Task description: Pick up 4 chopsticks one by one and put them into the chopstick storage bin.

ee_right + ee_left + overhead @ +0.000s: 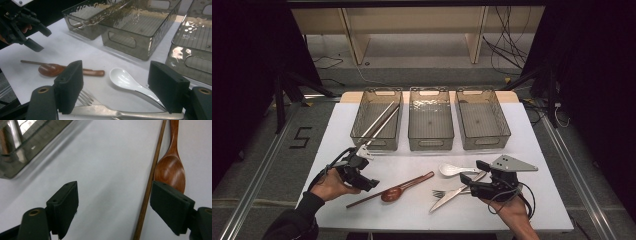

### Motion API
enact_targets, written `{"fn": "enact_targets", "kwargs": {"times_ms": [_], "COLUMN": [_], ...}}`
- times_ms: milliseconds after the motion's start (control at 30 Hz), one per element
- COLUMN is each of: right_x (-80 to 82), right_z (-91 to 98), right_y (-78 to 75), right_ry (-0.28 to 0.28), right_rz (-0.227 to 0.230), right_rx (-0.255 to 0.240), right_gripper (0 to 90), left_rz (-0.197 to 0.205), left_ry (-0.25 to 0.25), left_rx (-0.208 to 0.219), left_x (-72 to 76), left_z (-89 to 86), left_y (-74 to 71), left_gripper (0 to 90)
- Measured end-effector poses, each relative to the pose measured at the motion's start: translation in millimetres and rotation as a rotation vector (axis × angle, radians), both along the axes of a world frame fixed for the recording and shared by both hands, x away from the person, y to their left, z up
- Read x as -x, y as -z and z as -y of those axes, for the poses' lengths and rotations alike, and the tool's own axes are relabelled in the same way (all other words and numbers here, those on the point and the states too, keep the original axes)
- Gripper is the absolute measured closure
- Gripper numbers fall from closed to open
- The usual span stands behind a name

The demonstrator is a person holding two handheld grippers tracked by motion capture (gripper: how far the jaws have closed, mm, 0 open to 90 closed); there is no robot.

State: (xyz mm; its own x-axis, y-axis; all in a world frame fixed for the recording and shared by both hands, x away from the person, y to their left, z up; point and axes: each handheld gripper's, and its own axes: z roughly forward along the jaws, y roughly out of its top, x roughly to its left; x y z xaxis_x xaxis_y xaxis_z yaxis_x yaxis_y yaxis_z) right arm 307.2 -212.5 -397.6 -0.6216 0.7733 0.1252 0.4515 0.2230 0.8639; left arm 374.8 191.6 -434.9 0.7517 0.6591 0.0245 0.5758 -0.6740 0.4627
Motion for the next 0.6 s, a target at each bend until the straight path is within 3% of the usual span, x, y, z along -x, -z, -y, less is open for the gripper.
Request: {"fn": "enact_targets", "kwargs": {"times_ms": [333, 600], "right_x": [-0.3, -0.1], "right_z": [-0.4, -0.3], "right_y": [0.3, 0.3], "right_ry": [0.001, 0.001], "right_rz": [0.000, 0.000], "right_rx": [0.001, 0.003], "right_gripper": [29.3, 29.3], "left_rz": [-0.061, -0.085], "left_ry": [0.058, 0.091], "left_rx": [-0.057, -0.082], "left_x": [10.3, 12.6], "left_z": [3.2, 6.4], "left_y": [8.2, 13.5], "left_gripper": [30.4, 38.3]}}
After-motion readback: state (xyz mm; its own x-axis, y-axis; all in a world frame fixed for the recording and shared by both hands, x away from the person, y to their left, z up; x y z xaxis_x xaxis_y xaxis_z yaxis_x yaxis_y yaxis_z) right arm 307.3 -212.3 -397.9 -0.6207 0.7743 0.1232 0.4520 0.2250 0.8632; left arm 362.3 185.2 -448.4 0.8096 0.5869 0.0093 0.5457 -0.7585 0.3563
